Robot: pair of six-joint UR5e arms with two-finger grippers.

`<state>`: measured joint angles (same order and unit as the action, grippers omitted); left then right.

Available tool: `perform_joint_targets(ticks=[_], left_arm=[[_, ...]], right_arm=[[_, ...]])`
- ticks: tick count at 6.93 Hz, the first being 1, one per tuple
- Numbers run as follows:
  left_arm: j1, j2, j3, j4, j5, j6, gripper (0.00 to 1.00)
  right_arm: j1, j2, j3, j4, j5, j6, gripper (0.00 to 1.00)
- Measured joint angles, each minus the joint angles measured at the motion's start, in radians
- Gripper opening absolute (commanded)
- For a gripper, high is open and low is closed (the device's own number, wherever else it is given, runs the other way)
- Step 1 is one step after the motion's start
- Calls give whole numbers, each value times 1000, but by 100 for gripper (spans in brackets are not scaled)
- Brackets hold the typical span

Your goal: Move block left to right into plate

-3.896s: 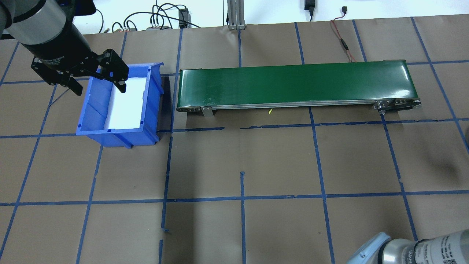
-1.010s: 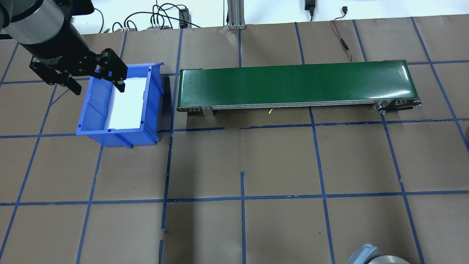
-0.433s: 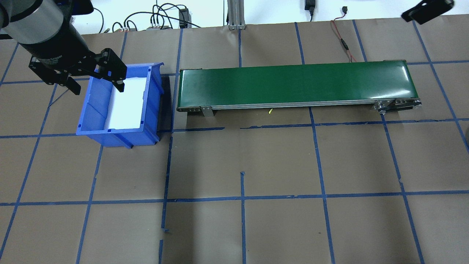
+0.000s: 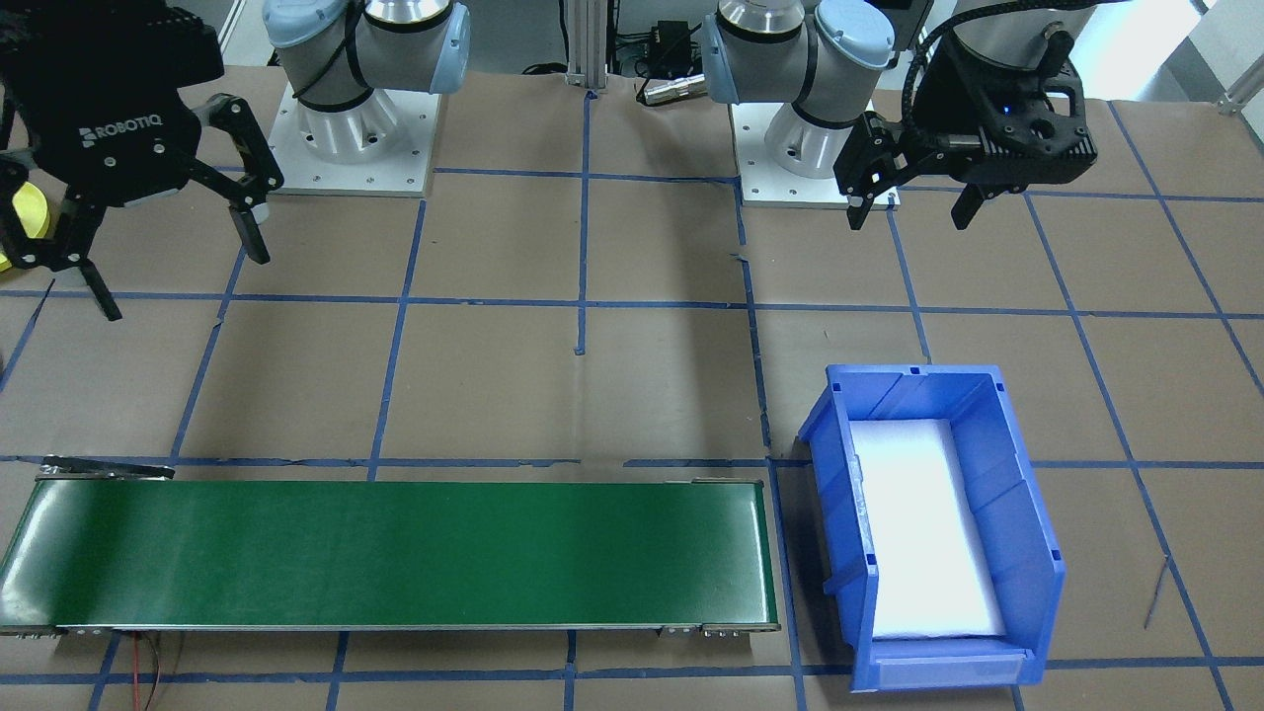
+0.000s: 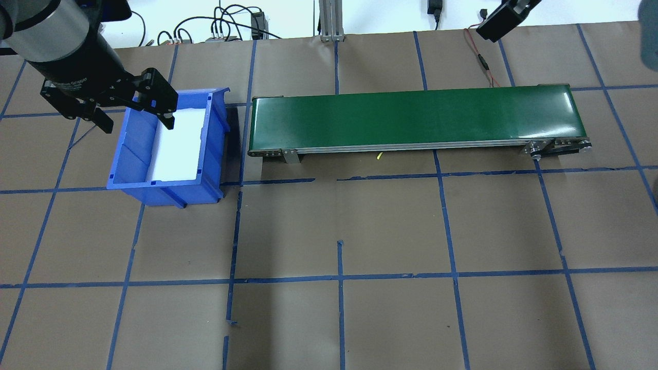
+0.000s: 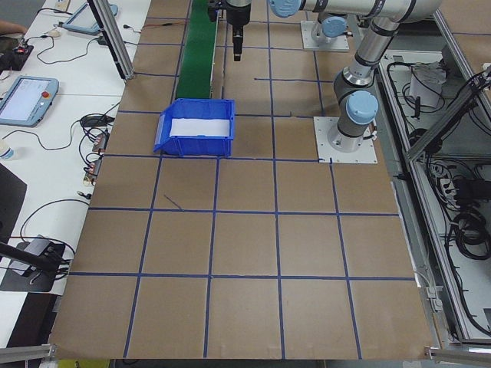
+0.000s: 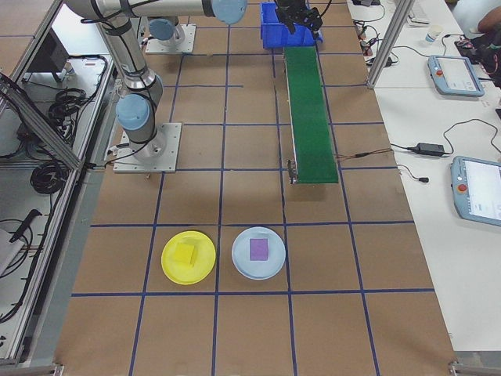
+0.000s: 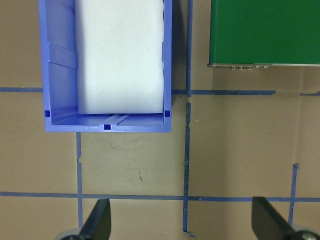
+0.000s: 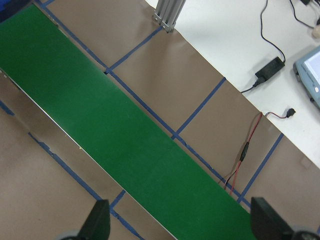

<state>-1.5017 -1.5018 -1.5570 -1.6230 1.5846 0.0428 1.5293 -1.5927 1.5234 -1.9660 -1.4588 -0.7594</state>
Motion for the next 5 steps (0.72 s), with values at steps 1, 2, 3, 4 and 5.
perform_joint_targets(ticks=[1,2,3,4,5], left_arm=[[0,0,0,0,0,0,100],[0,0,0,0,0,0,100],[0,0,0,1,0,0,100],[0,0,0,1,0,0,100],[0,0,0,1,0,0,100]], right_arm=[[36,-1,1,6,-53,163,100],[53,-3,0,48,-92,325,100],[59,-8,-4,125,-107,492,100],[61,-19,-10,217,-109,612,100],[61,-28,-14,300,-106,671,100]])
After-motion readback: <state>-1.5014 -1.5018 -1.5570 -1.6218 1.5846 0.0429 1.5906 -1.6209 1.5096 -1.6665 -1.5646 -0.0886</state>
